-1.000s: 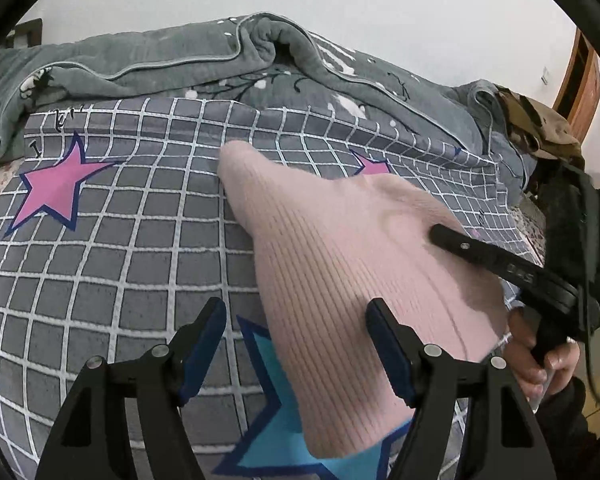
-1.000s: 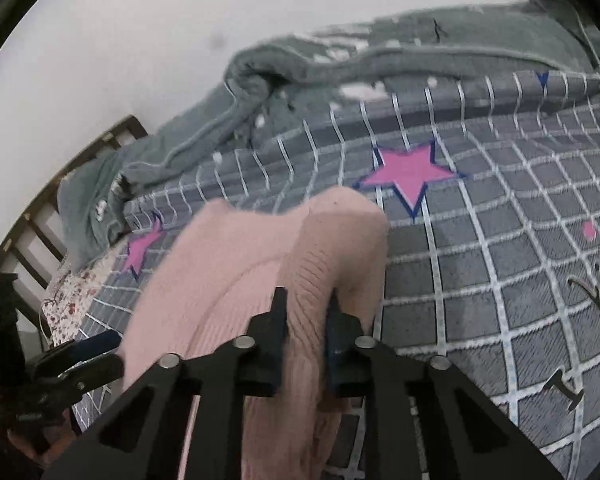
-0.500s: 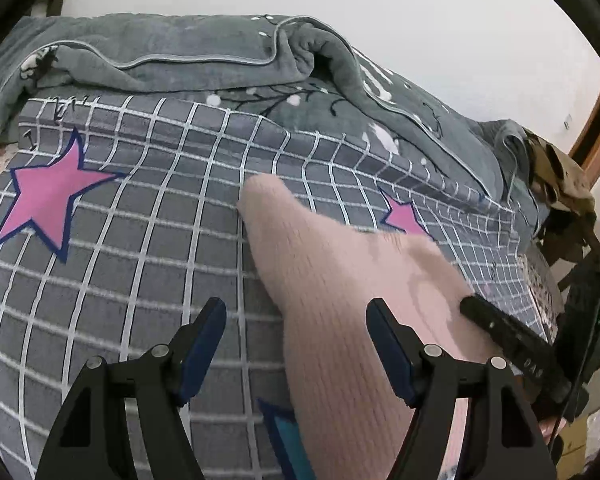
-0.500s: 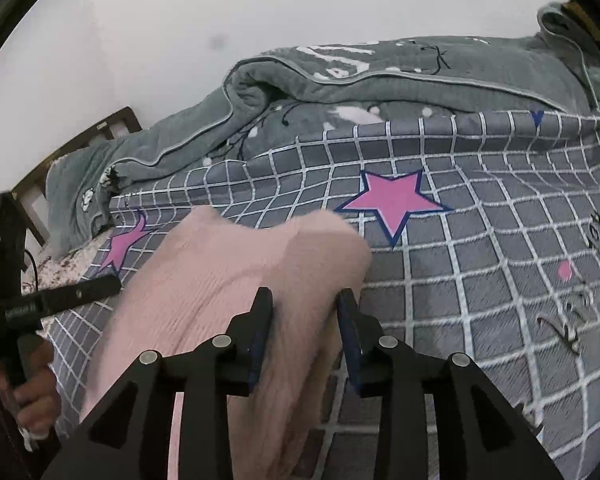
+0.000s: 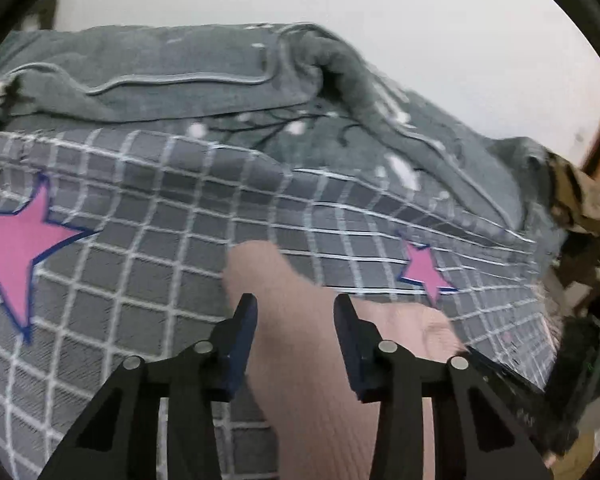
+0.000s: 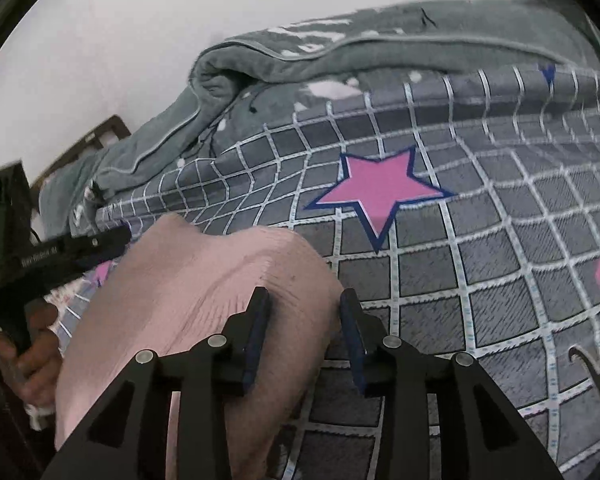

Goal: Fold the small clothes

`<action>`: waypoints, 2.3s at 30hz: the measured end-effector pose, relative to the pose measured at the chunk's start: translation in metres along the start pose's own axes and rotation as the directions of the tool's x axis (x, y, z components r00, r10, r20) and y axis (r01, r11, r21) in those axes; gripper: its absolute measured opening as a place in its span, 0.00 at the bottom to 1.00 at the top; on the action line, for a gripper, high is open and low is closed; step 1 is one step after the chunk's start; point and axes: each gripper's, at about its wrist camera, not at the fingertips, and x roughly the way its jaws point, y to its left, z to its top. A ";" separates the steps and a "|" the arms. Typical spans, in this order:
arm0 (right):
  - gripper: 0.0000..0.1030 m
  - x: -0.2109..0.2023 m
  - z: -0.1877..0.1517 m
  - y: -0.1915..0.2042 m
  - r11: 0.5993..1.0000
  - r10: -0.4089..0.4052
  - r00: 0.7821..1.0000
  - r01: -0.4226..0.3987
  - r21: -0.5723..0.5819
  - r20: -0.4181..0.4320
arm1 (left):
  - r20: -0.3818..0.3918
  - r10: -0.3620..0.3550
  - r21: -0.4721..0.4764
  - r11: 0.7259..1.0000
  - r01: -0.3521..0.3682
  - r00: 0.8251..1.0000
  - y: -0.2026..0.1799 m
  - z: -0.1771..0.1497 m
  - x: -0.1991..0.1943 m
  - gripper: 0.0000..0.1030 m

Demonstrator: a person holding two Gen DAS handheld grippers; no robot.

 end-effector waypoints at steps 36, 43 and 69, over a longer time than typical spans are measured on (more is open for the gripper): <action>0.36 -0.026 -0.006 0.026 0.991 -0.041 0.993 0.054 -0.118 0.113 | -0.008 0.085 -0.030 0.996 -0.085 0.996 0.007 -0.044 -0.022 0.50; 0.38 -0.044 -0.012 0.033 0.988 -0.009 0.984 0.036 -0.148 0.176 | 0.007 0.059 -0.013 0.998 -0.059 0.998 -0.001 -0.055 -0.043 0.50; 0.43 -0.237 -0.100 0.094 0.969 -0.237 0.951 0.247 -0.027 0.201 | 0.013 -0.105 0.064 0.993 0.104 0.994 -0.039 -0.079 -0.113 0.50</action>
